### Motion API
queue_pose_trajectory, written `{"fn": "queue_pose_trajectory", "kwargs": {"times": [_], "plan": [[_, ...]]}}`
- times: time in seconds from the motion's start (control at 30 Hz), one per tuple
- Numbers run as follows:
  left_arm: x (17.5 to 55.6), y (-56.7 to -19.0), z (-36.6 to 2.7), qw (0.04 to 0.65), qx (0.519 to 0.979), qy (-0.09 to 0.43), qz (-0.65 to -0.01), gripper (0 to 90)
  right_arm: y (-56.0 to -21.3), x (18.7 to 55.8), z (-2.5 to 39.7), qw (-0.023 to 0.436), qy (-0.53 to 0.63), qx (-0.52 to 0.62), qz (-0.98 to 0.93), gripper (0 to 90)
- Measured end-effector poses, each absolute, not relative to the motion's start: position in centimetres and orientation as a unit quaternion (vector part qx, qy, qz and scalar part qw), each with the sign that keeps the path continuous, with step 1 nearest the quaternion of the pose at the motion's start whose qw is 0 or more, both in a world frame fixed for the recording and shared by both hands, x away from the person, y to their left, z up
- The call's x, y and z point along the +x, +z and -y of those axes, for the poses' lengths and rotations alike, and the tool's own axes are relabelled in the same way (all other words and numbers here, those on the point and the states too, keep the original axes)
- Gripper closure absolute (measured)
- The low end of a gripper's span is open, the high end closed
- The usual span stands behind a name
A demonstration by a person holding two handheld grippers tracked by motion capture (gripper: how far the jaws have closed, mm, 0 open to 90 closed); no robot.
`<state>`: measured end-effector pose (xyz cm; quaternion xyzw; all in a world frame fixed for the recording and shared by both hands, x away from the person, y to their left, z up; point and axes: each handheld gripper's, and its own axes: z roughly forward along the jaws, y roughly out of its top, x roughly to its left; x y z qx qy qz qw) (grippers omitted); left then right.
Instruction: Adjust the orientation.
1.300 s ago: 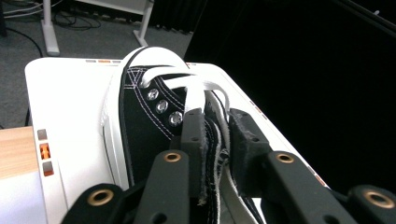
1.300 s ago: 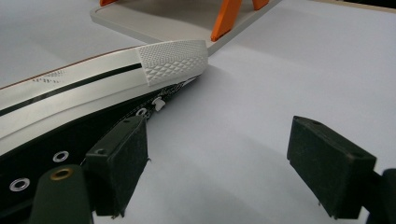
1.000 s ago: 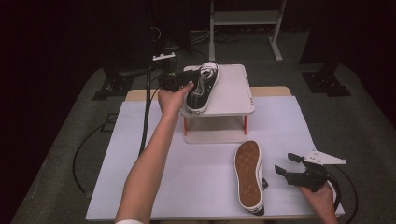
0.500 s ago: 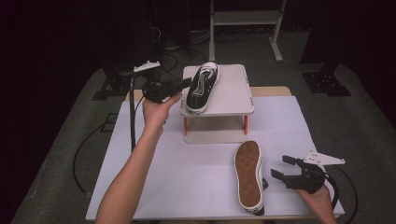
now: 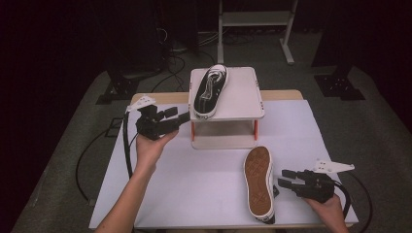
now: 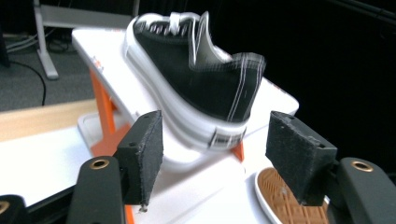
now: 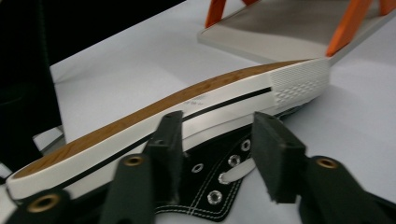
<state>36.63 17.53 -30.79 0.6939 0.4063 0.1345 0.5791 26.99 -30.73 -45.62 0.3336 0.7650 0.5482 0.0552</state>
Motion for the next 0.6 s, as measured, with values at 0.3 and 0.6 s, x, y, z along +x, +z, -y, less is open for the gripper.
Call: {"fn": "queue_pose_trajectory", "kwargs": {"times": [0.3, 0.6], "plan": [[33.9, -33.6, -19.5, 0.579, 0.689, 0.137, -0.415, 33.7, -46.3, 27.1, 30.1, 0.025, 0.532, 0.326, -0.781, 69.0], [31.1, -36.8, -20.9, 0.567, 0.693, 0.145, -0.42, 29.7, -46.3, 27.2, 30.1, 0.017, 0.538, 0.331, -0.775, 69.9]]}}
